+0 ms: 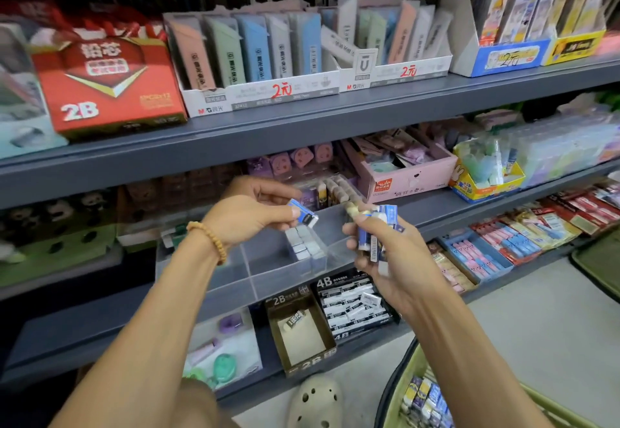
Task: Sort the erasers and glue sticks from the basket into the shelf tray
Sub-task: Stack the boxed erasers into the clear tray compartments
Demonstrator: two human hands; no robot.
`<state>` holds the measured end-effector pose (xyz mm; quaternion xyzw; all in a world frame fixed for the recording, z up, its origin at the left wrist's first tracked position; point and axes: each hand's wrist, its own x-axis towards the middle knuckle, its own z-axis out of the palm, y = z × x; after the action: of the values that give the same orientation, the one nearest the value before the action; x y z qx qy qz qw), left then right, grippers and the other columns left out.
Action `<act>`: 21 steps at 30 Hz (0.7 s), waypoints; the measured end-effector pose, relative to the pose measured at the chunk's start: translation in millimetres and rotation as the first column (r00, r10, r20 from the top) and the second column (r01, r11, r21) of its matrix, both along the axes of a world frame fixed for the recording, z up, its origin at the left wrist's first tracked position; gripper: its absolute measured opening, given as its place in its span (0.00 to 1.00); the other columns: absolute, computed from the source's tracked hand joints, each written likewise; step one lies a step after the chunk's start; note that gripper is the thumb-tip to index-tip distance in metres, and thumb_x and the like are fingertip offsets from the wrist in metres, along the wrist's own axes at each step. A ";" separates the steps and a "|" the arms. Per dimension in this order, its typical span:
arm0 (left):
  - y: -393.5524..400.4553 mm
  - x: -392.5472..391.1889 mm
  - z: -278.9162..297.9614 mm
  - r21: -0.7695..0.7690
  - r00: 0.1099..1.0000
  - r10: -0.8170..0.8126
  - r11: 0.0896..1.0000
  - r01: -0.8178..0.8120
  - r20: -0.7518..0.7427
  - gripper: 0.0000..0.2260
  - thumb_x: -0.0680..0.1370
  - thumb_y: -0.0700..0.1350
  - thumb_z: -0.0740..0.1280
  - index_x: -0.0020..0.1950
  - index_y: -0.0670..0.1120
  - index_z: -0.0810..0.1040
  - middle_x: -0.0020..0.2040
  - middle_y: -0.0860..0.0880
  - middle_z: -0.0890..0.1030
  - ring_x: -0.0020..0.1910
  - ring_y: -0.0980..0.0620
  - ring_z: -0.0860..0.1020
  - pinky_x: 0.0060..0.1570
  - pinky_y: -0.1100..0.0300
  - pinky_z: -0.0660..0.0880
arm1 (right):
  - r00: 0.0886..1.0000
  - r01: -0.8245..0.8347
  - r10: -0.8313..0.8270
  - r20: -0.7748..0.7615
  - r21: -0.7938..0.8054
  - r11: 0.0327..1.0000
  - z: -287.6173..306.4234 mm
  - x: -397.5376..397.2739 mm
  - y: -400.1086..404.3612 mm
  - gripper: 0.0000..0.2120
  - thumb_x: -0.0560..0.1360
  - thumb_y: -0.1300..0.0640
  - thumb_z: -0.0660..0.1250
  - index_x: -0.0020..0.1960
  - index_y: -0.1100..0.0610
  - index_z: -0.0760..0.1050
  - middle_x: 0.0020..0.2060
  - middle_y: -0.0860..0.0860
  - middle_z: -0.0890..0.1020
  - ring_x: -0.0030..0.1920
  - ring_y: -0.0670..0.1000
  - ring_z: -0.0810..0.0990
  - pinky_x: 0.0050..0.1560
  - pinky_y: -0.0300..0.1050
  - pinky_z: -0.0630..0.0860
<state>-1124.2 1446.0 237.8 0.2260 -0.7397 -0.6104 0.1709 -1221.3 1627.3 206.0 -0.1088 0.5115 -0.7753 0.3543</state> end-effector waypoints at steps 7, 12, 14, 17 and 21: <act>-8.4 11.2 -8.5 -0.126 0.984 -0.018 0.991 0.041 0.179 0.09 0.71 0.26 0.70 0.44 0.38 0.80 0.30 0.47 0.82 0.27 0.55 0.80 0.31 0.65 0.79 | 0.998 -0.008 0.003 0.066 0.083 0.997 -5.5 3.3 7.8 0.06 0.78 0.66 0.64 0.54 0.63 0.75 0.44 0.60 0.80 0.34 0.50 0.80 0.24 0.37 0.71; -3.0 1.6 -12.2 -0.120 0.962 -0.065 0.988 0.100 0.264 0.07 0.70 0.28 0.72 0.44 0.38 0.81 0.32 0.45 0.83 0.29 0.53 0.82 0.32 0.64 0.79 | 0.999 -0.016 0.013 0.034 0.109 0.994 -8.7 3.9 11.9 0.13 0.77 0.66 0.67 0.61 0.66 0.74 0.45 0.60 0.81 0.37 0.51 0.83 0.29 0.39 0.77; 1.2 -2.4 -12.6 -0.128 0.949 -0.102 0.981 0.146 0.299 0.07 0.71 0.29 0.72 0.46 0.37 0.81 0.31 0.46 0.83 0.29 0.54 0.81 0.32 0.65 0.78 | 1.000 -0.019 0.018 0.016 0.114 0.993 -9.6 4.0 13.7 0.14 0.76 0.66 0.68 0.61 0.67 0.75 0.46 0.59 0.82 0.38 0.51 0.84 0.32 0.40 0.79; 5.8 -6.8 -12.3 -0.174 0.942 -0.112 0.969 0.173 0.315 0.07 0.71 0.29 0.71 0.45 0.38 0.81 0.31 0.46 0.83 0.29 0.53 0.81 0.33 0.64 0.78 | 1.000 -0.021 0.018 0.022 0.121 0.992 -9.7 2.9 17.2 0.11 0.75 0.66 0.70 0.57 0.65 0.78 0.46 0.59 0.84 0.41 0.54 0.85 0.37 0.43 0.82; 6.1 -4.3 -11.5 -0.207 0.941 -0.114 0.960 0.186 0.318 0.06 0.70 0.29 0.72 0.44 0.38 0.83 0.33 0.44 0.84 0.31 0.51 0.82 0.34 0.63 0.79 | 0.999 -0.019 0.013 0.037 0.166 0.986 -12.8 2.1 19.8 0.07 0.72 0.64 0.72 0.50 0.61 0.80 0.45 0.57 0.86 0.41 0.53 0.86 0.40 0.45 0.83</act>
<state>-1128.5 1452.2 226.3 0.2377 -0.8390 -0.4883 0.0334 -1219.2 1647.2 193.3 -0.0693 0.5670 -0.7289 0.3773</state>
